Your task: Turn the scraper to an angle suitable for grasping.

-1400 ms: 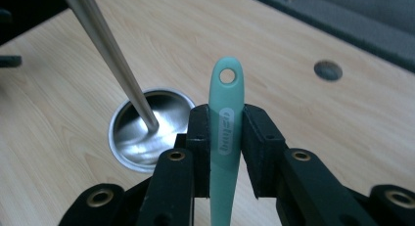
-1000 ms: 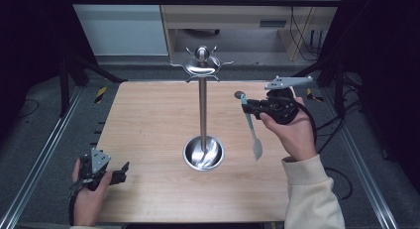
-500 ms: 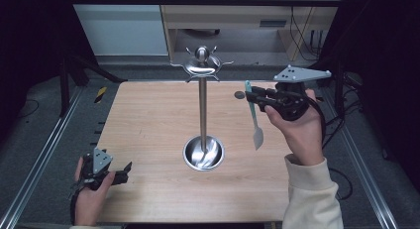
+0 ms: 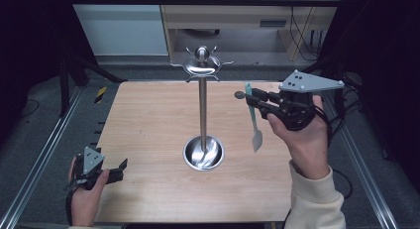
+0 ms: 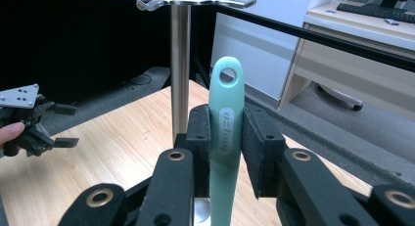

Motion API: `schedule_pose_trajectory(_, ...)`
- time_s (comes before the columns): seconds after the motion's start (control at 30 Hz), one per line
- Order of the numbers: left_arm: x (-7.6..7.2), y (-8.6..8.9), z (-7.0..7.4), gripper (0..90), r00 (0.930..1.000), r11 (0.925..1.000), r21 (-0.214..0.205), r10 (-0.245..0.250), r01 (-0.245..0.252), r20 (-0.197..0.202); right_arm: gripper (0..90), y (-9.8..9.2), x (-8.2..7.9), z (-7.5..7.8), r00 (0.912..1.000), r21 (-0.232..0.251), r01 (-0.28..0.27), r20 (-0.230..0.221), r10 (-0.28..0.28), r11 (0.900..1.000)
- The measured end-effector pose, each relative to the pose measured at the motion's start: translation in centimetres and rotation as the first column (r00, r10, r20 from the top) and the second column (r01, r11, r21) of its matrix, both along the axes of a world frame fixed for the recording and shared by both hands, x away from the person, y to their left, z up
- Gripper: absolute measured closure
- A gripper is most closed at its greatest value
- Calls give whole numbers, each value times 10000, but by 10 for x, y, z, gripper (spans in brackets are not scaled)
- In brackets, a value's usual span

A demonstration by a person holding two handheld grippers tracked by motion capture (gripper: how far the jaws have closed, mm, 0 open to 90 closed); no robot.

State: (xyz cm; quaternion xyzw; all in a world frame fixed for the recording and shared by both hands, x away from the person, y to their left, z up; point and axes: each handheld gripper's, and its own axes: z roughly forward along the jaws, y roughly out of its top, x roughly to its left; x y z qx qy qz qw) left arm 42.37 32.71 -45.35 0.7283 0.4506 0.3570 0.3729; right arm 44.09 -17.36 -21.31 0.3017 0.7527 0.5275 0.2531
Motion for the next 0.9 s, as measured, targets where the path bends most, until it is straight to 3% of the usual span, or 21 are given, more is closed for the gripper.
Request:
schedule_pose_trajectory(0.13, 1, 0, -2, 38, 10000, 10000, 6, 16, -16, -86, 744, 1, 0, 0, 9999, 100, -14, 105, 13, 9999)
schedule_pose_trajectory(0.27, 1, -2, -2, 36, 9999, 10000, 62, -74, 75, -139, 744, 3, -2, 0, 9988, 530, -308, 402, 287, 9981)
schedule_pose_trajectory(0.37, 2, -2, -3, 36, 9998, 9999, 58, -122, 123, -180, 744, 10, -6, 2, 9978, 499, -262, 617, 231, 9984)
schedule_pose_trajectory(0.9, 3, -2, -3, 35, 9997, 9999, 53, -131, 132, -183, 743, 18, -9, 6, 9960, 756, -418, 815, 356, 9963)
